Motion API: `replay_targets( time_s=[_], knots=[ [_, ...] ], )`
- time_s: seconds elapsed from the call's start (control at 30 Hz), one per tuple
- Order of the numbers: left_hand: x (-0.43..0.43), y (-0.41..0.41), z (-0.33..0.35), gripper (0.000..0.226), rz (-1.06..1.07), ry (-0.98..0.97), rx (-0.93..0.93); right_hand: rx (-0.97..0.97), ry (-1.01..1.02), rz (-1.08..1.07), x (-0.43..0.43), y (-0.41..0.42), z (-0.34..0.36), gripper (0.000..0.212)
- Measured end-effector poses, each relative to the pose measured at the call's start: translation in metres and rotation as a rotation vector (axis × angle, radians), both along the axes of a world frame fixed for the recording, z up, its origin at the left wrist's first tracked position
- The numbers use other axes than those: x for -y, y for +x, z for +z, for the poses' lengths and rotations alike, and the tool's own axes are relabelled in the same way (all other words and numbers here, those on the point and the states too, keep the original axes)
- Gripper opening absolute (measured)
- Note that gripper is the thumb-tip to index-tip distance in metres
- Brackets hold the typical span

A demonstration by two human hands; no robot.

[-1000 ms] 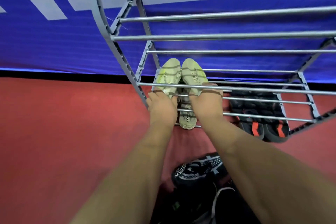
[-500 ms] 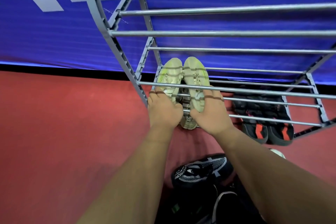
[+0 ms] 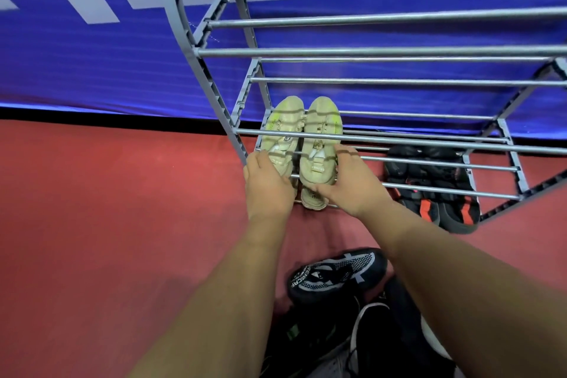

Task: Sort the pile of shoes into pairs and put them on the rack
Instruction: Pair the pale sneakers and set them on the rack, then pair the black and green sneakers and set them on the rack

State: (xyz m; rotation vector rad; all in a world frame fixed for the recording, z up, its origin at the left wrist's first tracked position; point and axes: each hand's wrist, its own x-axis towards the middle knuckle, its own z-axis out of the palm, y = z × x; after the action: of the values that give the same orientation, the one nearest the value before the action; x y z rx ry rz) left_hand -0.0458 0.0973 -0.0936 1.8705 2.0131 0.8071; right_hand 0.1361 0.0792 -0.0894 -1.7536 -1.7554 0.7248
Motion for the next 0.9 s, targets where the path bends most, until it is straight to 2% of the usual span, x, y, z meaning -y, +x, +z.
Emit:
replay_targets(
  time_s=[0.07,0.27,0.4,0.5,0.53,0.63,0.73,0.8,0.9],
  knots=[
    [0.008,-0.004,-0.001,0.054,0.032,-0.01,0.053,0.041,-0.022,-0.026,-0.001,-0.002,0.007,0.072],
    [0.028,-0.017,-0.003,0.049,0.023,-0.079,0.204,0.13,-0.139,-0.085,0.001,-0.015,0.003,0.092],
    [0.038,-0.026,-0.001,0.054,-0.021,-0.117,0.158,0.143,-0.185,-0.087,0.003,-0.012,0.006,0.104],
    [0.049,-0.027,0.004,0.052,-0.008,-0.283,0.065,0.137,-0.228,-0.06,0.006,-0.011,0.012,0.112],
    [0.053,-0.027,0.004,0.049,-0.003,-0.374,0.019,0.119,-0.231,-0.056,0.009,-0.012,0.013,0.106],
    [0.066,-0.032,-0.002,0.039,-0.115,-0.66,-0.171,0.152,-0.121,-0.106,0.028,-0.014,0.013,0.065],
    [0.085,-0.036,-0.017,0.034,-0.279,-0.808,-0.303,0.204,-0.014,-0.204,0.063,-0.01,0.006,0.042],
    [0.103,-0.038,-0.033,0.038,-0.345,-0.869,-0.334,0.183,-0.116,-0.202,0.09,-0.003,-0.008,0.031],
    [0.136,-0.049,-0.062,0.047,-0.439,-0.953,-0.321,0.291,-0.386,0.013,0.132,0.014,-0.036,0.026]
  ],
)
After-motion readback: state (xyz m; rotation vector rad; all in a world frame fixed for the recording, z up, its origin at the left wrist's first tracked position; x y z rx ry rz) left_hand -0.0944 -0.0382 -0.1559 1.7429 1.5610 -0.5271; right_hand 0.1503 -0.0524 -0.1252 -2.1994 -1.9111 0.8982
